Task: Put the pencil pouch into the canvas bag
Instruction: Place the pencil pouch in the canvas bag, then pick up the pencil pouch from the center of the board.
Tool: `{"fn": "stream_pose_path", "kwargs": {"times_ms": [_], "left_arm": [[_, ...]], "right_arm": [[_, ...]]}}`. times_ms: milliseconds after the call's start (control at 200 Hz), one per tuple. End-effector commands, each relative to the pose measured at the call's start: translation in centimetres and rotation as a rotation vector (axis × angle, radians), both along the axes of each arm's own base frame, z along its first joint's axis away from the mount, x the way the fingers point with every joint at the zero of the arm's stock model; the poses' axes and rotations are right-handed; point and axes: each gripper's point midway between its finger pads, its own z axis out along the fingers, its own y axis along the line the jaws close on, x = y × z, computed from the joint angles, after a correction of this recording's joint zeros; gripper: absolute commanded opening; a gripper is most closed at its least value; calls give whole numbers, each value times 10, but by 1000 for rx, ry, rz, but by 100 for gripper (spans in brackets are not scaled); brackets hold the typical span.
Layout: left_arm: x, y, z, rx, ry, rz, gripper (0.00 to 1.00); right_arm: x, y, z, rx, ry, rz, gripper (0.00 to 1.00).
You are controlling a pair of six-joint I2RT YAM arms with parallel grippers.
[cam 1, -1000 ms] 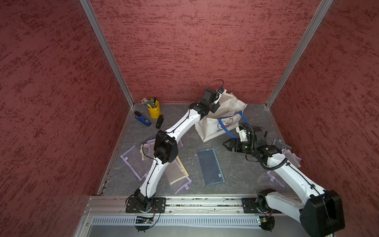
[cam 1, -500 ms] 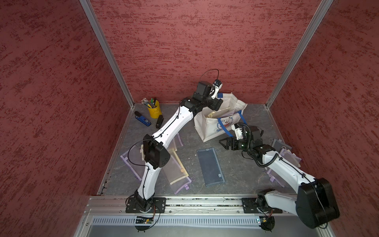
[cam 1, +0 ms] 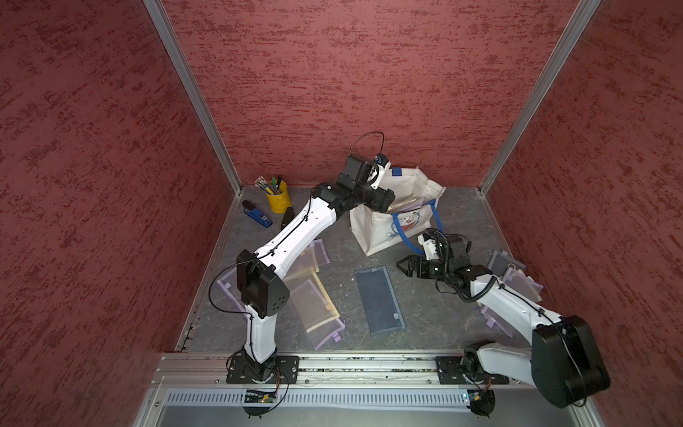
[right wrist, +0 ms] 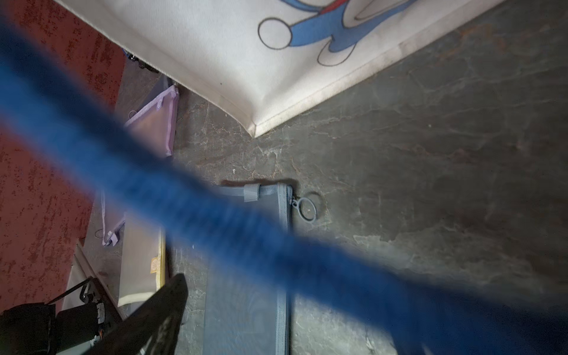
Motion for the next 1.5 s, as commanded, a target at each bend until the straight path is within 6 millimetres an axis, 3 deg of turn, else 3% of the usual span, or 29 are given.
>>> {"fn": "stream_pose_path", "kwargs": {"times_ms": [0, 130, 261, 421, 571, 701, 887, 992, 1257, 1493], "left_arm": [[-13, 19, -8, -49, 107, 69, 86], [-25, 27, -27, -75, 172, 94, 86], [-25, 37, -38, -81, 204, 132, 87], [-22, 54, -31, -172, 240, 168, 87], [-39, 93, -32, -204, 329, 263, 88], [-79, 111, -61, -179, 424, 298, 87], [-153, 95, -124, -174, 566, 279, 84], [-180, 79, -155, -234, 662, 275, 83], [-198, 62, -226, -265, 844, 328, 78], [-199, 49, -264, -268, 918, 371, 76]], "right_arm": [[-1, 11, 39, 111, -139, 46, 99], [-13, 17, 70, 194, -270, 89, 99], [-23, 14, 67, 183, -253, 89, 99], [-24, 9, 73, 158, -246, 67, 99], [-20, 2, 51, 63, -118, 44, 99], [-27, 3, 31, 45, -3, 42, 98], [-48, 19, 5, 103, 140, 64, 97], [-57, 32, -14, 103, 219, 83, 94], [-54, 53, -46, 149, 309, 52, 85], [-64, 67, -69, 185, 349, 48, 81]]}}
